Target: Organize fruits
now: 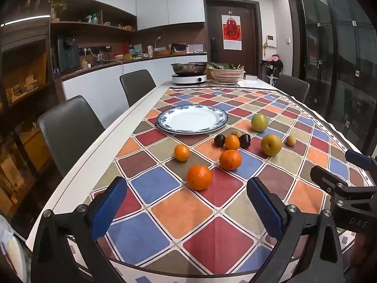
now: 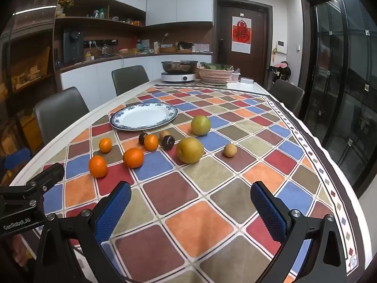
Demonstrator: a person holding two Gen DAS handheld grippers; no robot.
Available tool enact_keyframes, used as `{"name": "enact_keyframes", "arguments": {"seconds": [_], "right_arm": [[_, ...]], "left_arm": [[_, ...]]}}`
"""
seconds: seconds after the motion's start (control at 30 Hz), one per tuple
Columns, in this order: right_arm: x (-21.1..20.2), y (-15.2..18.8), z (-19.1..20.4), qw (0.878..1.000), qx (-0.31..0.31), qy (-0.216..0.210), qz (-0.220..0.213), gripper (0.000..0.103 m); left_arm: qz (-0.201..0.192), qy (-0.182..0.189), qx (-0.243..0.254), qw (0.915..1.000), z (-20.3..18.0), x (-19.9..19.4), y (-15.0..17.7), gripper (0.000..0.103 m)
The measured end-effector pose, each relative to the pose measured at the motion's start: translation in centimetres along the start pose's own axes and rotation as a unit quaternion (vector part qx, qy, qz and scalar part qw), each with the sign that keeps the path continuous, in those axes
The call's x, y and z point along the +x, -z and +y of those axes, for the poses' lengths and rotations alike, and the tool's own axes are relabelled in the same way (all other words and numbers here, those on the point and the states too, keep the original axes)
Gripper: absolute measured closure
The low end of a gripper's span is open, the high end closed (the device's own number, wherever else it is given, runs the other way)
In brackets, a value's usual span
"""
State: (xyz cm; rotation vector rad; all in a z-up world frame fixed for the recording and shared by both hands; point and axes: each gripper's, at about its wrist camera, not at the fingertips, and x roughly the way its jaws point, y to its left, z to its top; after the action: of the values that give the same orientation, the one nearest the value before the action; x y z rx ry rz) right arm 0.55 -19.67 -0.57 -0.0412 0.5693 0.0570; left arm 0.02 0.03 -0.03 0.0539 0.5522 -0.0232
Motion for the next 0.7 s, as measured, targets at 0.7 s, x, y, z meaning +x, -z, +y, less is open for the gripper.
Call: {"name": "enact_keyframes", "arguments": {"seconds": [0.7], "right_arm": [[-0.03,0.04,-0.01,1.0,0.001,-0.001,0.0,0.001]], "left_arm": [[-0.002,-0.005,0.003,1.0,-0.02,-0.07,-0.17,0.0]]}}
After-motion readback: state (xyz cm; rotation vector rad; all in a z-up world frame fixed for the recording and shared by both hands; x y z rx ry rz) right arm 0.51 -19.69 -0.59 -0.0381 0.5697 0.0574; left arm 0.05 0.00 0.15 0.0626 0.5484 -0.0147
